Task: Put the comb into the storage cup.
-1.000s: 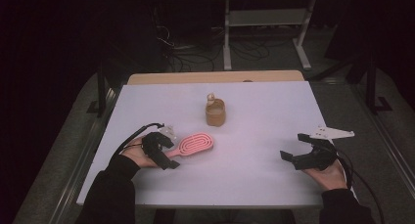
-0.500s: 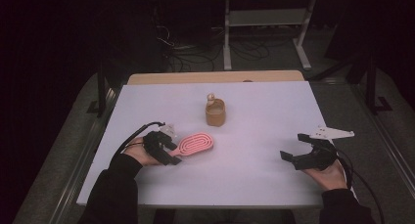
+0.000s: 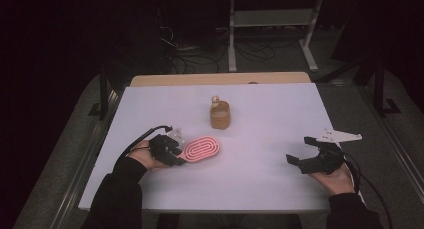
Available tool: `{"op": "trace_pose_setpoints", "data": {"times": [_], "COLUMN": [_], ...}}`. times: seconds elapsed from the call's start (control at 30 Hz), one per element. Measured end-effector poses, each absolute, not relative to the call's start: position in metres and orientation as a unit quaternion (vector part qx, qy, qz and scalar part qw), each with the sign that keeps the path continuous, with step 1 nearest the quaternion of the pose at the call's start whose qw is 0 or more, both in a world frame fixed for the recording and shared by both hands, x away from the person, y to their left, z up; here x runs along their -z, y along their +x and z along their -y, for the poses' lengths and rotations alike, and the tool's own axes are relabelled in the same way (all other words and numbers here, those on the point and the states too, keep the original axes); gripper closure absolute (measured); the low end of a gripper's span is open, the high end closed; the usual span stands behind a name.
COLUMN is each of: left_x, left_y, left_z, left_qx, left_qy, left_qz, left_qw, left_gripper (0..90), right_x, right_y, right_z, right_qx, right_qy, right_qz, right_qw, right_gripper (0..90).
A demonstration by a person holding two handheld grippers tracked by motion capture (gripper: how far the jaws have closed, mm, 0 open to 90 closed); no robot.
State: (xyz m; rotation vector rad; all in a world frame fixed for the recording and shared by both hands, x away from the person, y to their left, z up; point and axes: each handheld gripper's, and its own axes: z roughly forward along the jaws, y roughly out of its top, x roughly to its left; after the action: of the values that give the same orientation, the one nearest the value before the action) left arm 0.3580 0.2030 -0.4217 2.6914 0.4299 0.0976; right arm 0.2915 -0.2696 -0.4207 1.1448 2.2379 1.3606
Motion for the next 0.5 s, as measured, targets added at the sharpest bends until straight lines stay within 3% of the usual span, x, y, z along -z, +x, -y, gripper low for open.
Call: {"op": "trace_pose_setpoints", "data": {"times": [0.5], "left_x": [0.4179], "left_y": [0.3571], "left_z": [-0.2019], "left_qx": [-0.036], "left_qy": [0.968], "left_qz": [-0.143], "left_qw": [0.201], "left_gripper": [69.4], "right_x": [0.4208], "right_y": [0.2916], "right_z": [0.2694], "right_qx": [-0.471], "right_qy": [0.395], "right_qz": [-0.776], "right_qw": [0.14], "right_gripper": [0.0]}}
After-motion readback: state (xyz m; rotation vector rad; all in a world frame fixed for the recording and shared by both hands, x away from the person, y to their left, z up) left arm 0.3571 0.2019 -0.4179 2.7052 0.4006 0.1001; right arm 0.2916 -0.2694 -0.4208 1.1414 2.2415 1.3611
